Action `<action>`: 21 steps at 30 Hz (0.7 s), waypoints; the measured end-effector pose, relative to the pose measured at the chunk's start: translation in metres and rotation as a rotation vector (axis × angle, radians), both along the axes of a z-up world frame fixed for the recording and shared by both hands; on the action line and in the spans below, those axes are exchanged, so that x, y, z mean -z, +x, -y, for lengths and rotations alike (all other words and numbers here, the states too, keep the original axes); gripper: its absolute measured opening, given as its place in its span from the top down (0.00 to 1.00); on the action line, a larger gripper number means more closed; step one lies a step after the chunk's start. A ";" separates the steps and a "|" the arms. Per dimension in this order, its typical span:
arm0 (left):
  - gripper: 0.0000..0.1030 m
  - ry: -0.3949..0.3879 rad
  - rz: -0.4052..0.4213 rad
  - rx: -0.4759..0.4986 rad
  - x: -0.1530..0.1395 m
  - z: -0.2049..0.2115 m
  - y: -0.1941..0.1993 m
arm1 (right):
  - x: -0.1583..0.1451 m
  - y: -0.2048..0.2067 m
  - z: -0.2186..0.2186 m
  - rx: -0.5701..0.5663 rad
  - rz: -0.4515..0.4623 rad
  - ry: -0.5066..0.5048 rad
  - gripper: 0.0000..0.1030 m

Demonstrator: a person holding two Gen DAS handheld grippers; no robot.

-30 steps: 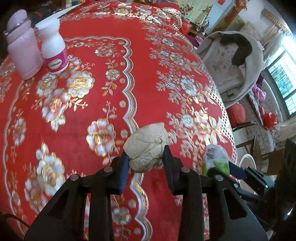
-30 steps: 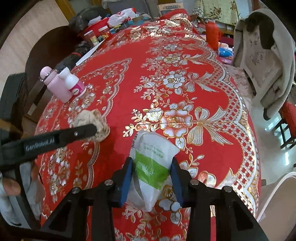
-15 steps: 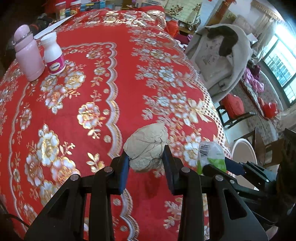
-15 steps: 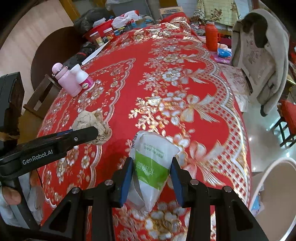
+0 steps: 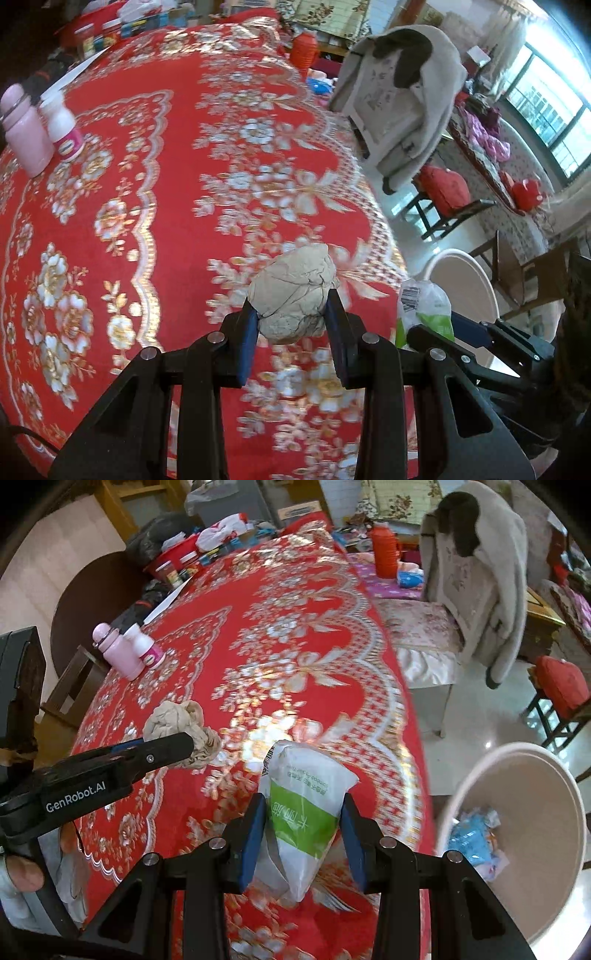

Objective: Collect trash
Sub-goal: 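Carry the beige paper and white-green packet over the bucket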

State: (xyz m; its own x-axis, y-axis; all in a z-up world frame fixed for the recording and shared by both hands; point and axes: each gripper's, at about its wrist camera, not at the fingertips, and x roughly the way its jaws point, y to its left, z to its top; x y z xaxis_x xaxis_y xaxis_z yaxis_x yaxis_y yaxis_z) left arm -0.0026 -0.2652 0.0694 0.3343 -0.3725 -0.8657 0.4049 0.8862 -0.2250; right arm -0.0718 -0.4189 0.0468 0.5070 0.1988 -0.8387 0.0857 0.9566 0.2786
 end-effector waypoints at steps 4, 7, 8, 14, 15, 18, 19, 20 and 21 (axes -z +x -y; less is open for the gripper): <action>0.69 -0.002 0.003 0.034 -0.003 0.022 -0.009 | -0.003 -0.014 0.022 0.038 0.000 -0.004 0.62; 0.69 -0.006 0.006 0.062 -0.005 0.040 -0.016 | -0.006 -0.027 0.039 0.073 0.003 -0.009 0.62; 0.69 -0.008 0.005 0.074 -0.005 0.046 -0.019 | -0.006 -0.031 0.044 0.083 0.003 -0.010 0.62; 0.69 -0.008 -0.003 0.147 -0.003 0.086 -0.037 | -0.007 -0.055 0.080 0.157 -0.007 -0.019 0.62; 0.69 -0.008 -0.004 0.157 -0.003 0.091 -0.040 | -0.006 -0.059 0.084 0.167 -0.009 -0.019 0.62; 0.69 -0.007 -0.012 0.192 0.000 0.111 -0.049 | -0.005 -0.072 0.102 0.206 -0.016 -0.017 0.62; 0.69 -0.007 -0.015 0.205 0.001 0.119 -0.052 | -0.004 -0.077 0.109 0.223 -0.020 -0.017 0.62; 0.69 -0.006 -0.017 0.219 0.002 0.126 -0.056 | -0.004 -0.081 0.114 0.232 -0.021 -0.016 0.62; 0.69 -0.005 -0.017 0.230 0.002 0.131 -0.059 | -0.003 -0.085 0.119 0.244 -0.024 -0.015 0.62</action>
